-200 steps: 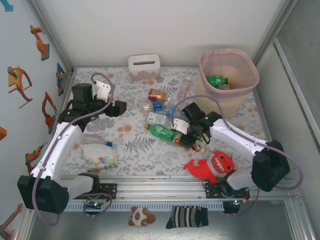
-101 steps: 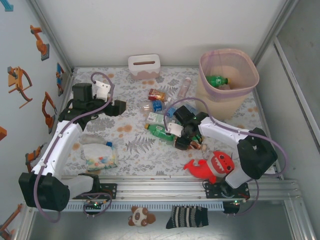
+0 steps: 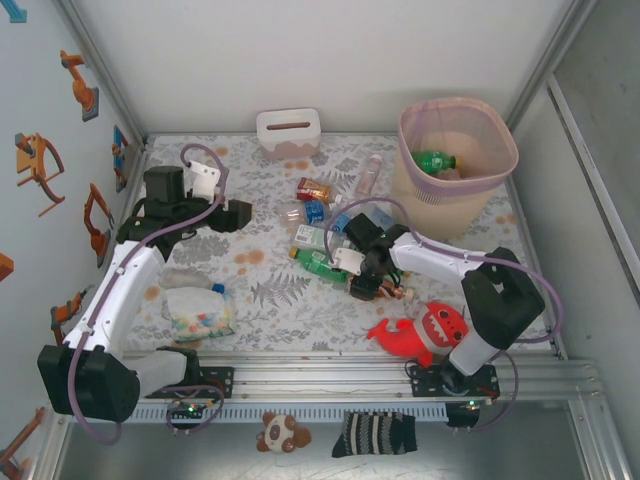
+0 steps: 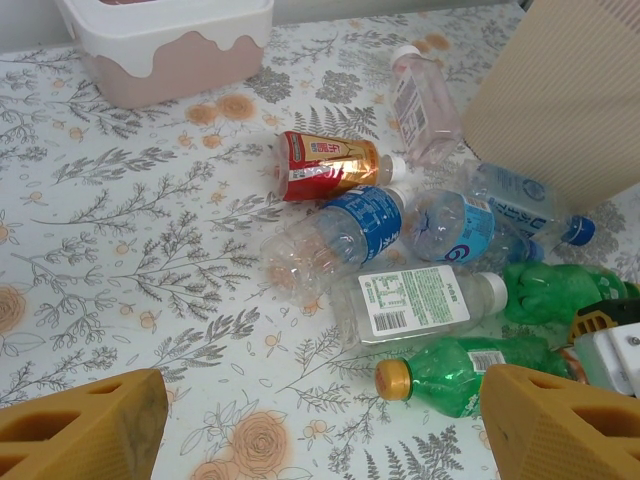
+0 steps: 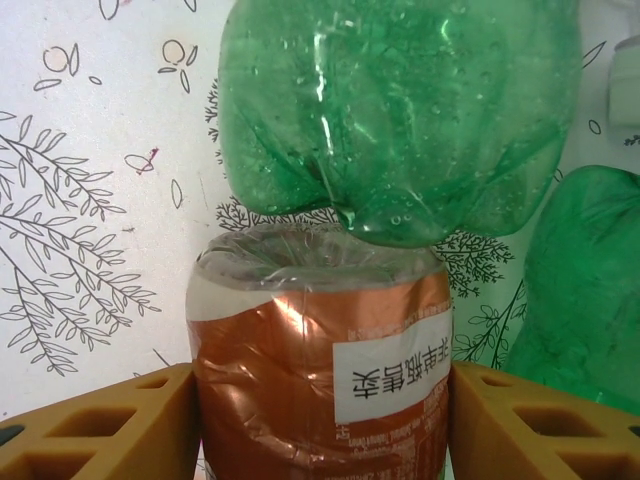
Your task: Put the plastic bottles in the bin
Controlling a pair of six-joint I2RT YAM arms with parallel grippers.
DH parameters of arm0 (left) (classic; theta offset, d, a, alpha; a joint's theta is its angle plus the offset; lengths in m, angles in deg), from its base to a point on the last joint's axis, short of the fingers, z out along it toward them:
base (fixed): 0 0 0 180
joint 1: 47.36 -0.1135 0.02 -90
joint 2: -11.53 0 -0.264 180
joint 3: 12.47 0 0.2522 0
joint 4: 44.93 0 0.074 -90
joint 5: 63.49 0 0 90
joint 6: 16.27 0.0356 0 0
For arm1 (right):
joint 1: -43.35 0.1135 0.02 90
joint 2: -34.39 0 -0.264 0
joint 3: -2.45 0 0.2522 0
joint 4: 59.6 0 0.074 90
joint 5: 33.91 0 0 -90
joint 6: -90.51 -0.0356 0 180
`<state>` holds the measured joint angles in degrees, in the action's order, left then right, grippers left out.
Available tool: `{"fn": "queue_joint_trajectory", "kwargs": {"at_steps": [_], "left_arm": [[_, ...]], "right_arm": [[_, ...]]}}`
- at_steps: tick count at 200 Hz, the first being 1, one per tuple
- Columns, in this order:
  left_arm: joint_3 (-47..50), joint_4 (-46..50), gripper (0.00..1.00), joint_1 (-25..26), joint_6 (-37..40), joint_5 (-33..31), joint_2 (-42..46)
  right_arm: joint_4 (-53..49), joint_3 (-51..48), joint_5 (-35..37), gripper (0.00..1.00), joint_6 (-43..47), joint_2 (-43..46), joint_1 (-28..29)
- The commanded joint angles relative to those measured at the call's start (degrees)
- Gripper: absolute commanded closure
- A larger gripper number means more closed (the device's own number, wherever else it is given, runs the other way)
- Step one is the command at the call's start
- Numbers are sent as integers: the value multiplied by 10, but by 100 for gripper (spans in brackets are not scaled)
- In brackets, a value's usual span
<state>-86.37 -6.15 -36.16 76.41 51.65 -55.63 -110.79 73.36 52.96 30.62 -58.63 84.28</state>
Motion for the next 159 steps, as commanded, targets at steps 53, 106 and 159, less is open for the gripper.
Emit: {"fn": "queue_joint_trajectory", "kwargs": {"at_steps": [53, 106, 159], "left_arm": [[2, -15, 19, -4, -10, 17, 6], [7, -22, 19, -4, -13, 22, 12], [8, -22, 19, -4, -12, 24, 16]], "right_arm": [[-17, 15, 14, 31, 17, -15, 4], [-19, 17, 16, 38, 17, -18, 4], [-43, 29, 10, 48, 15, 4, 4]]}}
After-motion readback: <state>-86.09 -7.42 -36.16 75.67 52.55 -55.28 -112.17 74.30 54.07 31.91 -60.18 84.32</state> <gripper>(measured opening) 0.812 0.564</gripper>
